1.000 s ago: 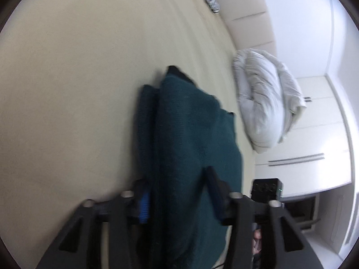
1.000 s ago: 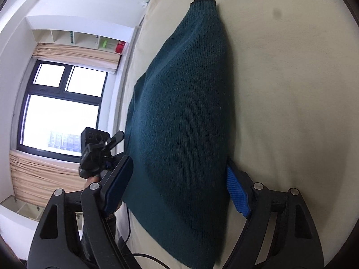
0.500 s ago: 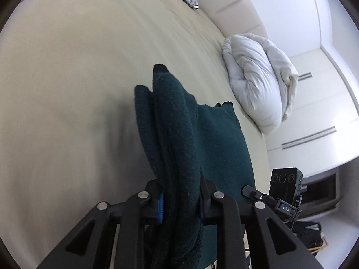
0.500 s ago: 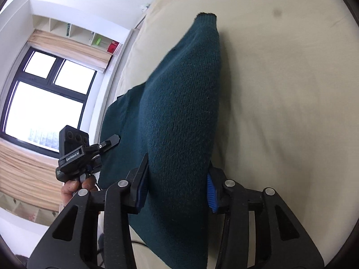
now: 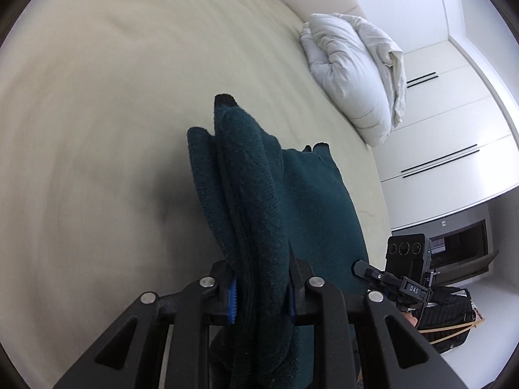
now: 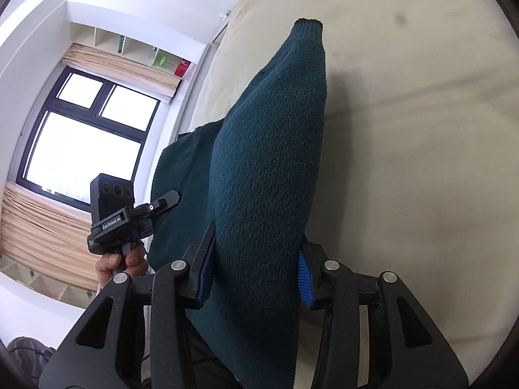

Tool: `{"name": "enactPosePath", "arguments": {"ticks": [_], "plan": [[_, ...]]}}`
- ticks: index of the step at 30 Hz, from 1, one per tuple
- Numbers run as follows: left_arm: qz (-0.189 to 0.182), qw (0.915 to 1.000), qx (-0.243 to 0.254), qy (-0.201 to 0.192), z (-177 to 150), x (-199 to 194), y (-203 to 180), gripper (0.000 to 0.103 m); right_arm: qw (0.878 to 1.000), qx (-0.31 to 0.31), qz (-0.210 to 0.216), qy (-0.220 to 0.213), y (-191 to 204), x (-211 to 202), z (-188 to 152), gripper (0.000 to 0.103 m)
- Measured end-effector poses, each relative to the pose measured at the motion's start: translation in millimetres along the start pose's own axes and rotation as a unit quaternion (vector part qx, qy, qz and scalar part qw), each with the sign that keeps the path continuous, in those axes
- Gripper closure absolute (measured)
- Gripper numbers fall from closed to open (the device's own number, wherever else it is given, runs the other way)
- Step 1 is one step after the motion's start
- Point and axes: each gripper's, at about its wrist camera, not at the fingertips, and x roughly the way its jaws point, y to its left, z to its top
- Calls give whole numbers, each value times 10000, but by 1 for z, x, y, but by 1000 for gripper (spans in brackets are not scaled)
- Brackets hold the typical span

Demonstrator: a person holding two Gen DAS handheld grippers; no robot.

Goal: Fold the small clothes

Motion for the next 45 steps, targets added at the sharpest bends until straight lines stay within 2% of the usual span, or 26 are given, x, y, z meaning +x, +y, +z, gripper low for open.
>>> {"name": "enactPosePath", "arguments": {"ticks": [3,6,9,17,18,21,23,25,28,30,32,33,34,36,41,45], "plan": [[42,9998,-193,48,-13,13,19,79,9999,142,20,0,-13,0,-25,64],[-263,9982,-541,33,-17,14,39,78,9993,364,42,-9,-36,3,-46,64],[-151,9989,-445,6,-17,16,36,77,9989,387,208,-149,-43,8,-57,64],[-83,9991,-405,-49,-15,16,34,72,9988,390,116,-279,-44,7,-62,61],[-2,9992,-392,-107,-15,15,30,70,9987,414,102,-274,-47,4,-61,60],[626,9967,40,-518,-26,-10,8,70,9985,445,-87,-309,-44,1,-50,55],[794,9933,319,-773,-34,-28,-10,70,9978,390,-314,-426,-43,-13,-47,55],[625,9917,653,-915,-43,-42,-34,68,9972,388,-421,-477,-46,-32,-45,54],[398,9898,1102,-810,-60,-39,-60,58,9990,183,71,-408,-27,-46,-50,54],[300,9901,1256,-557,-68,-24,-63,58,9981,-56,598,-99,-9,-39,-54,54],[555,9919,1096,-316,-72,-3,-48,58,9945,-256,962,323,3,-22,-61,54],[556,9936,951,-232,-71,4,-38,62,9928,-365,1007,540,7,-9,-67,54],[457,9956,793,-207,-70,7,-26,72,9923,-383,947,704,6,2,-71,54],[276,9972,669,-208,-68,4,-16,77,9933,-117,652,944,-12,22,-77,55],[-39,9982,576,-184,-66,-1,-3,77,9922,369,981,679,-53,6,-81,57],[-101,9984,489,-263,-68,-11,2,77,9943,392,861,499,-67,-24,-82,55]]}}
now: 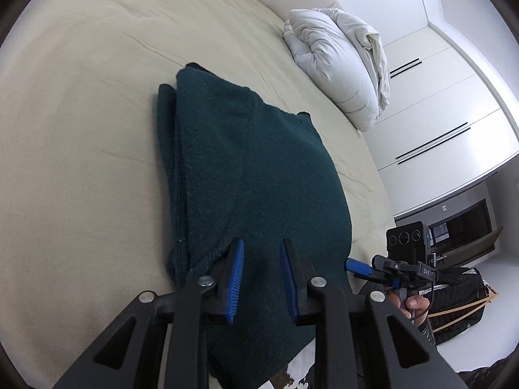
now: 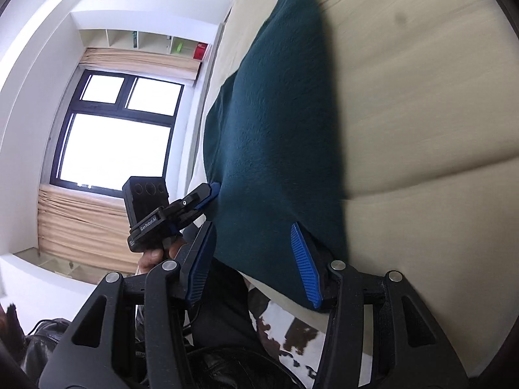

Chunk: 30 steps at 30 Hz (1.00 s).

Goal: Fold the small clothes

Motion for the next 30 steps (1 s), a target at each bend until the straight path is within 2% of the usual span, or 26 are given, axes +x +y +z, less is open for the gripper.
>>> {"name": "enactPosePath", "arguments": {"ticks": [3,4,6,8,13,15,19,21,24,27,29,30], "plan": [[132,9997,27,-204,4,-17,-7,74,9990,27,-347,-283,0,-27,4,53],[186,9994,5,-291,6,-22,-8,67,9984,68,-425,-372,0,-32,5,53],[425,9977,41,-536,10,-37,-10,55,9973,111,-445,-580,-3,-55,13,53],[332,9972,51,-667,17,-44,-15,54,9967,38,-396,-714,2,-61,22,53],[184,9970,448,-611,43,-23,-39,53,9977,-504,-154,-419,40,-25,52,53],[212,9975,426,-514,58,-7,-39,53,9971,-694,-26,-322,53,-1,68,53],[733,9966,363,-130,86,22,-22,53,9983,-375,43,-442,52,29,106,51],[640,9979,93,-32,92,28,-4,56,9984,-26,-166,-534,37,36,126,51],[291,9991,-282,-131,92,21,18,65,9966,369,-71,-739,19,26,140,51],[328,9982,-391,-329,84,4,24,67,9916,412,-342,-1177,8,-2,138,50],[426,9967,-407,-558,79,-13,21,64,9871,707,-485,-1354,-10,-23,134,48],[606,9949,-378,-716,75,-24,19,54,9835,870,-594,-1469,-19,-36,128,48]]}}
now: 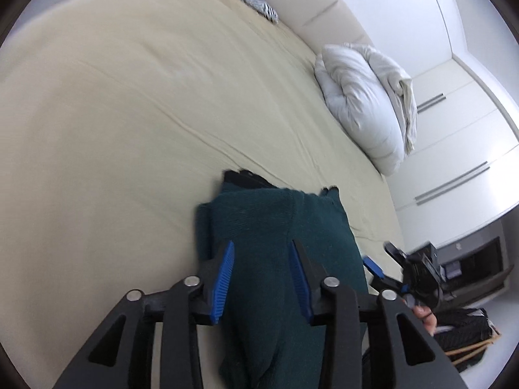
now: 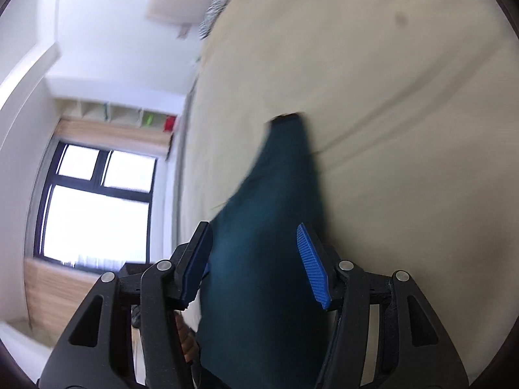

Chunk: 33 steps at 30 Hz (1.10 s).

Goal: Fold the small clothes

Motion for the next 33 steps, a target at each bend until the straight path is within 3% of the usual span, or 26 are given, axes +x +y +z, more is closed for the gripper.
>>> {"name": "enactPosePath", "arguments": {"ticks": [2,5,7,9,10,11,13,18,20,22,24,27,29,33], "plan": [[566,9968,263,-497,-9,-30,-7,41,9995,-57,-72,-297,-7,-27,-4,48],[932,9885,522,-1069,-21,-67,-21,25,9969,-380,-249,-643,-3,-64,-13,48],[1186,9806,751,-1367,-27,-83,-34,17,9921,-733,-457,-913,16,-81,-27,47],[1438,9671,1142,-1758,-38,-101,-60,9,9829,-1171,-769,-1194,40,-95,-47,42],[1599,9579,1315,-1992,-43,-110,-72,1,9756,-1434,-997,-1331,56,-99,-62,40],[1788,9464,1477,-2248,-49,-118,-84,0,9693,-1616,-1179,-1427,68,-105,-69,35],[2099,9235,1816,-2647,-60,-130,-105,0,9442,-2229,-1677,-1754,98,-112,-88,28],[2884,8674,2280,-3354,-84,-146,-144,0,8954,-3145,-2064,-2381,159,-117,-124,5],[3061,8527,2370,-3506,-91,-148,-154,0,8812,-3368,-2025,-2627,177,-119,-140,4],[3029,8523,2437,-3499,-95,-153,-161,0,8681,-3646,-1994,-2717,195,-123,-155,0],[3227,8507,2408,-3380,-98,-151,-165,0,8534,-3881,-2089,-2784,214,-122,-169,0],[3186,8664,2364,-3033,-93,-141,-161,0,8336,-4057,-2264,-2987,238,-131,-188,0],[3145,8804,2255,-2741,-90,-129,-156,0,8336,-4077,-2242,-2976,247,-130,-196,0],[3173,9019,2016,-2128,-85,-96,-140,0,8555,-3919,-2372,-2414,253,-119,-207,0]]}}
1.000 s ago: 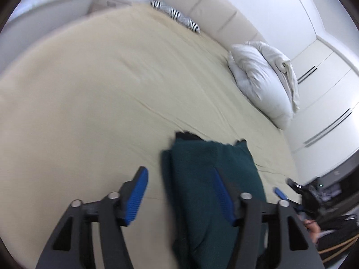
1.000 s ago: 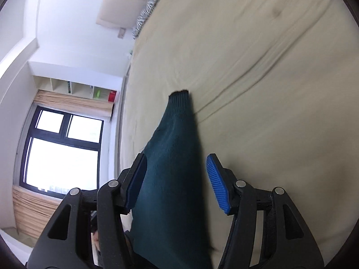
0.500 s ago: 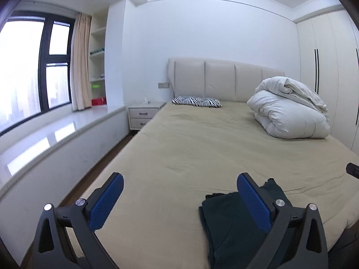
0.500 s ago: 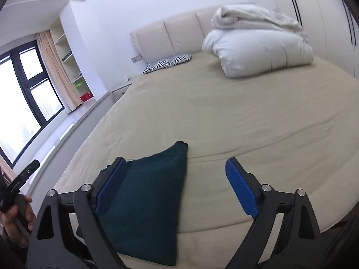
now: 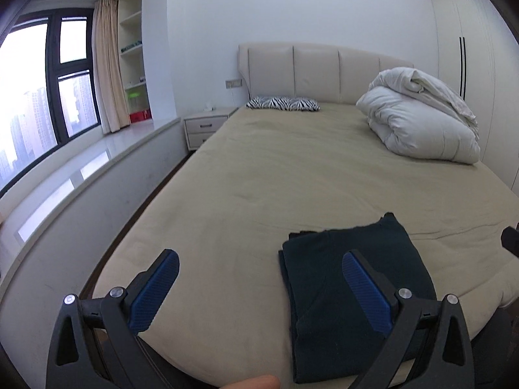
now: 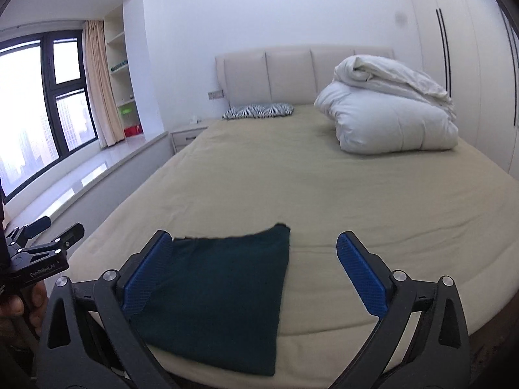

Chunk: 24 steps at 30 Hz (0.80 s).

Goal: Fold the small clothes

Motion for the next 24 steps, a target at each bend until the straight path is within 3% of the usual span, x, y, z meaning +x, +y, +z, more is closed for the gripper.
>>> {"name": "enactPosePath", "arguments": {"ticks": [4,8,15,24], "plan": [[-74,9975,-104,688,-24,30,-3,0,9960,-76,-470,758,7,30,-27,0],[-54,9959,-7,907,-42,44,-10,0,9886,-39,-819,1261,5,63,-54,0],[-312,9935,-20,1094,-56,52,-17,0,9852,76,-956,1420,-5,93,-88,0],[-283,9924,-103,1194,-59,56,-10,0,9847,4,-870,1508,-5,111,-105,0]]}}
